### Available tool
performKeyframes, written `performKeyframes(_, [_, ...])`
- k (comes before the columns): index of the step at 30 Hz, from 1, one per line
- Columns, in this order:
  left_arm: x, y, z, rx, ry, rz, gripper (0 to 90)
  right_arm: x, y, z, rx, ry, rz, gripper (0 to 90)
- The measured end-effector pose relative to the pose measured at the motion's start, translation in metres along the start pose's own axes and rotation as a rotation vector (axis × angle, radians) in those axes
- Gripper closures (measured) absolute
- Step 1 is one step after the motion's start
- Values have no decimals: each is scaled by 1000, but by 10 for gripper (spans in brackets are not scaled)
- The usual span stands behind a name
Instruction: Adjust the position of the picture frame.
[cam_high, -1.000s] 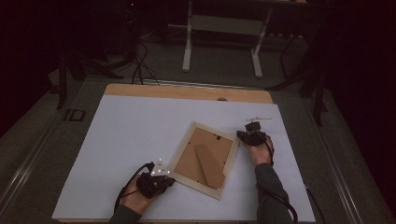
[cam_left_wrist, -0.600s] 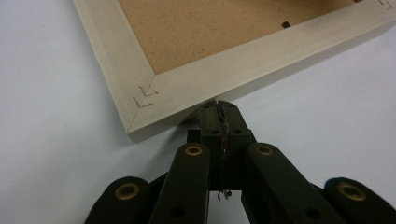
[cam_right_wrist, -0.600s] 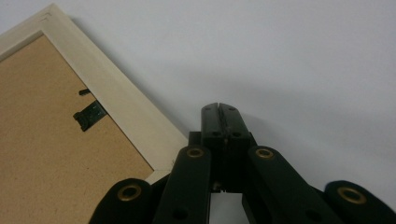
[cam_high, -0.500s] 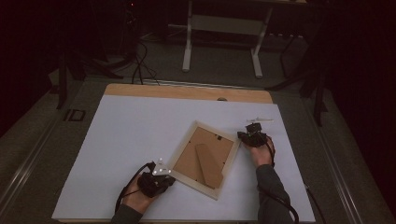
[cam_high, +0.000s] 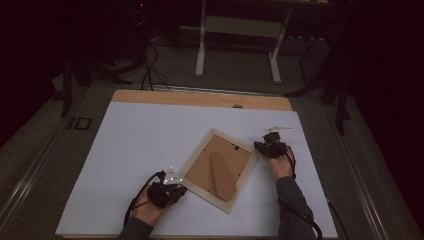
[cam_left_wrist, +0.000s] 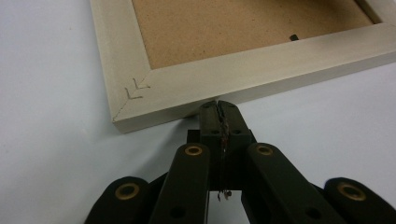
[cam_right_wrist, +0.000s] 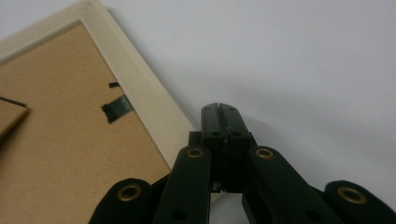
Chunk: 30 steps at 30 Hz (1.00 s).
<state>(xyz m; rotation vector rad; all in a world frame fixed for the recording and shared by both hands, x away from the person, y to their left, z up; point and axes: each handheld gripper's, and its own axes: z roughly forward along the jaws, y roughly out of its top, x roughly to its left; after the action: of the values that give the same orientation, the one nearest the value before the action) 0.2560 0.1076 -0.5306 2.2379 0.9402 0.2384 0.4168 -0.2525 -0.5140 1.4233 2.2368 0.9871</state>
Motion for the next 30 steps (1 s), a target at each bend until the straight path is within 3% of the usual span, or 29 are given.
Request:
performKeyframes(15, [6, 2, 2, -10, 15, -27, 900, -7, -8, 3, 38, -7, 7, 900])
performKeyframes(21, [5, 4, 3, -9, 40, -21, 900, -6, -14, 4, 33, 20, 21, 900])
performKeyframes(30, [6, 5, 4, -11, 49, -25, 900, 3, -16, 4, 35, 31, -19, 900])
